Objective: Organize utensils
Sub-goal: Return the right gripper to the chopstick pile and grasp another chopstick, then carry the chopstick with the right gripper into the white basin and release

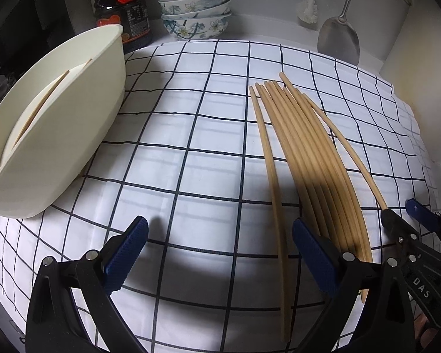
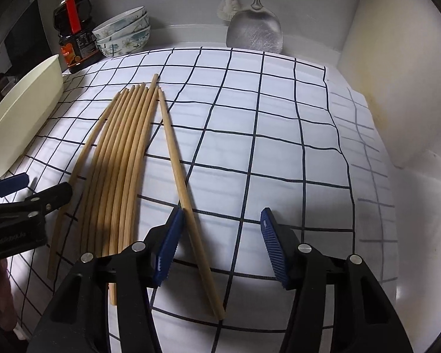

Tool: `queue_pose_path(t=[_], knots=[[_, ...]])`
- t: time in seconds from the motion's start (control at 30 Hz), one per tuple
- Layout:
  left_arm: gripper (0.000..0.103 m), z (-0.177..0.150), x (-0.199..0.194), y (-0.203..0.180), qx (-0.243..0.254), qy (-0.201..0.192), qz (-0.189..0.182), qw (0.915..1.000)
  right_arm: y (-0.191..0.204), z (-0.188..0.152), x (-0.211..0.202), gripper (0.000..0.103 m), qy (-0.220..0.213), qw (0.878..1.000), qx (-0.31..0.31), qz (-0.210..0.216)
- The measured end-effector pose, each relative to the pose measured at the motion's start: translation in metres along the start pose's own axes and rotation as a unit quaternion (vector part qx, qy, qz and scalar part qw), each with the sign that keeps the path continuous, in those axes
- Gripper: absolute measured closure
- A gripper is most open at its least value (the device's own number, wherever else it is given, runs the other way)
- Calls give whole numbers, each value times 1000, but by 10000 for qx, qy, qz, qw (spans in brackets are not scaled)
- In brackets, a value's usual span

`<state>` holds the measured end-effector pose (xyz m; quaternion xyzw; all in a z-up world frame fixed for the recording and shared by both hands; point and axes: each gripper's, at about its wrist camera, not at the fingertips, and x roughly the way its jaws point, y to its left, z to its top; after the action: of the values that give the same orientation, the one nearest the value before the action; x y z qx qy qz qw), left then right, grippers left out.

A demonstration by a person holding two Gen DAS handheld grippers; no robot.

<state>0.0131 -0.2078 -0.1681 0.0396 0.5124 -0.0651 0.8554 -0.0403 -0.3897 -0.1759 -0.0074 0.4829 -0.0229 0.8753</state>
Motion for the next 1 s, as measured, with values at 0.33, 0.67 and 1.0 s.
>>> queue_pose_path(t=[0.33, 0.67, 1.0], knots=[[28, 2, 1, -13, 306, -197, -80, 9993, 6, 11, 8, 50, -84, 9990, -353, 247], [95, 2, -6, -24, 511, -315, -356, 9976, 24, 11, 7, 95, -166, 9976, -588, 319], [96, 7, -15, -12, 485, -215, -562, 9970, 15, 11, -6, 97, -85, 9987, 75, 493]])
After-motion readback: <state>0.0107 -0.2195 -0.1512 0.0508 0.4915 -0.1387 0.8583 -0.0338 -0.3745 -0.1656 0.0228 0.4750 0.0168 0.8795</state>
